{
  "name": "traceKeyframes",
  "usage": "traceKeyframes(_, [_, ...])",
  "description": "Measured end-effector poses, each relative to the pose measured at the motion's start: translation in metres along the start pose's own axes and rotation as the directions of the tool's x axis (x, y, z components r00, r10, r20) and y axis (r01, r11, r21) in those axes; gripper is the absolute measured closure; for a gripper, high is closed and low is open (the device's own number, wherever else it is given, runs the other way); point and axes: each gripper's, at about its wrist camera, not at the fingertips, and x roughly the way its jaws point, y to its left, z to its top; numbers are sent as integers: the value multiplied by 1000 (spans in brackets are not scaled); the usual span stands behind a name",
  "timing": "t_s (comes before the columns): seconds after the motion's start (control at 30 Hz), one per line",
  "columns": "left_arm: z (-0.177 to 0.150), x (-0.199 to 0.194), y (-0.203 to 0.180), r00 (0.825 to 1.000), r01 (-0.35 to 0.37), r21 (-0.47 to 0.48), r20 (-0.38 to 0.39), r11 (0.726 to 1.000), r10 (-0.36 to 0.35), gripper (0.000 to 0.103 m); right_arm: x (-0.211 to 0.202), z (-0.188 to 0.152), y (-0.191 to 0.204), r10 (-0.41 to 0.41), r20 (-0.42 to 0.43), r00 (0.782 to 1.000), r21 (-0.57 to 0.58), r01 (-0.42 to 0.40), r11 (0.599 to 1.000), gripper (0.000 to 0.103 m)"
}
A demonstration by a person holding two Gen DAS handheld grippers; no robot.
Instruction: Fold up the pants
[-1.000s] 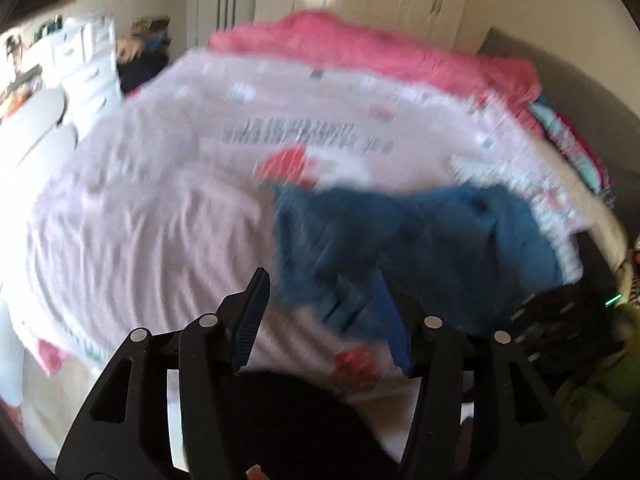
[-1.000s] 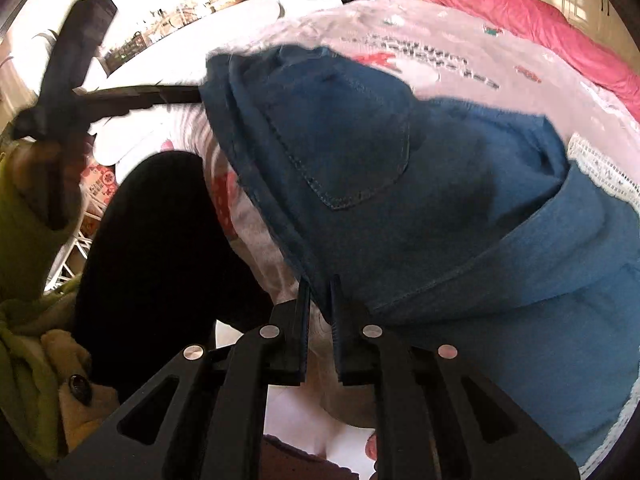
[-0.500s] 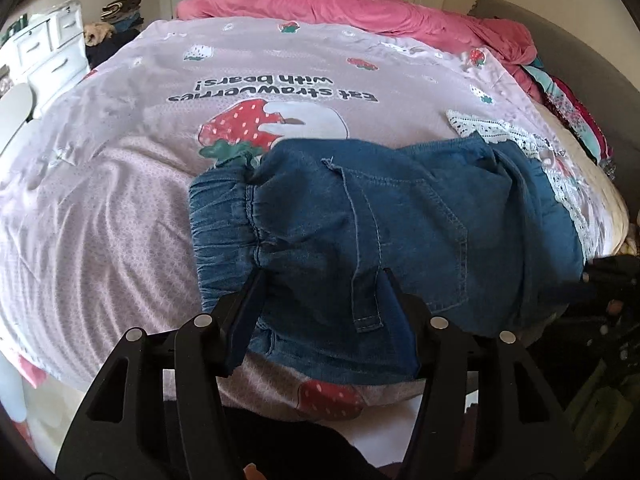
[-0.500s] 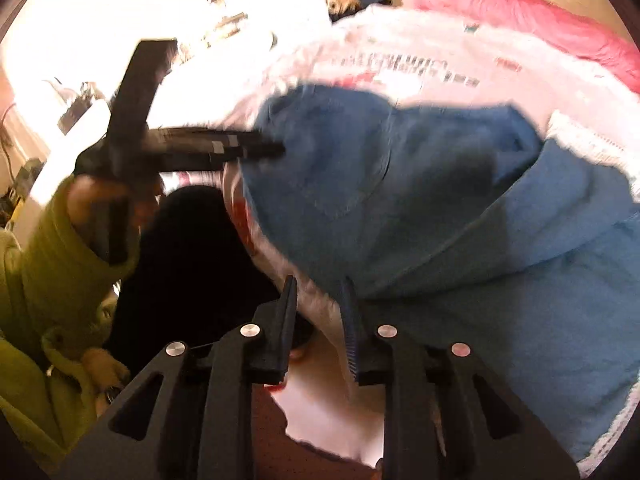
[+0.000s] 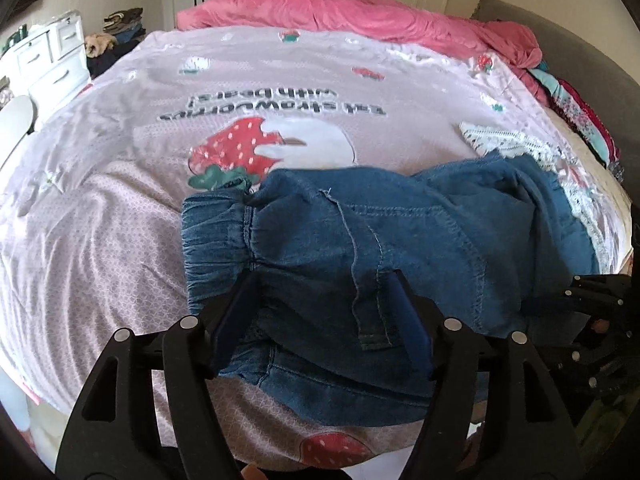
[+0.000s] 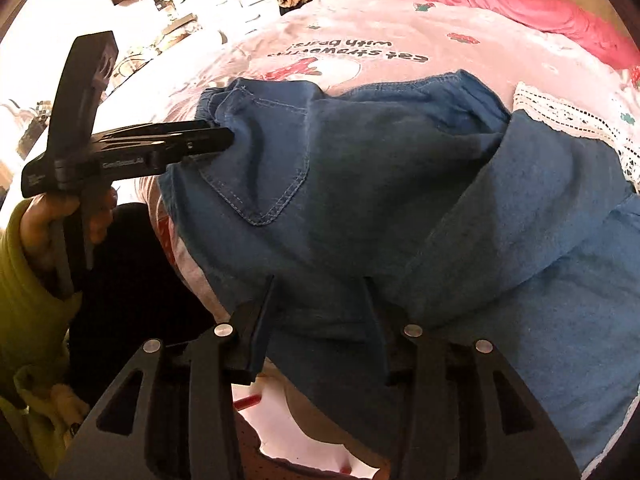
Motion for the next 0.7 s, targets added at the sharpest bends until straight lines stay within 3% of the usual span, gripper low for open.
traceKeyframes(0.1, [0, -16, -2, 999, 13, -14, 31, 1000, -12, 43, -10, -4, 5, 35, 27, 999, 6, -35, 999, 51])
traceKeyframes(0.23, [3, -39, -9, 997, 28, -18, 71, 999, -27, 42, -32, -2, -6, 23, 93, 995, 35, -26, 999, 50])
traceKeyframes(0.3, [5, -46, -16, 996, 26, -4, 84, 1000, -26, 39, -45, -1, -16, 0, 132, 991, 64, -9, 998, 45])
traceKeyframes(0.33, [7, -51, -22, 995, 34, 9, 94, 999, -34, 38, -52, -1, -23, -28, 151, 988, 79, 16, 997, 41])
traceKeyframes(0.5, [7, -52, -51, 989, 106, 55, 94, 993, -111, 38, -74, -7, -55, -177, 183, 967, 143, 152, 978, 39])
traceKeyframes(0.7, [-5, -24, -100, 968, 249, 128, -7, 960, -250, 39, -89, -16, -94, -364, 175, 915, 246, 318, 916, 39])
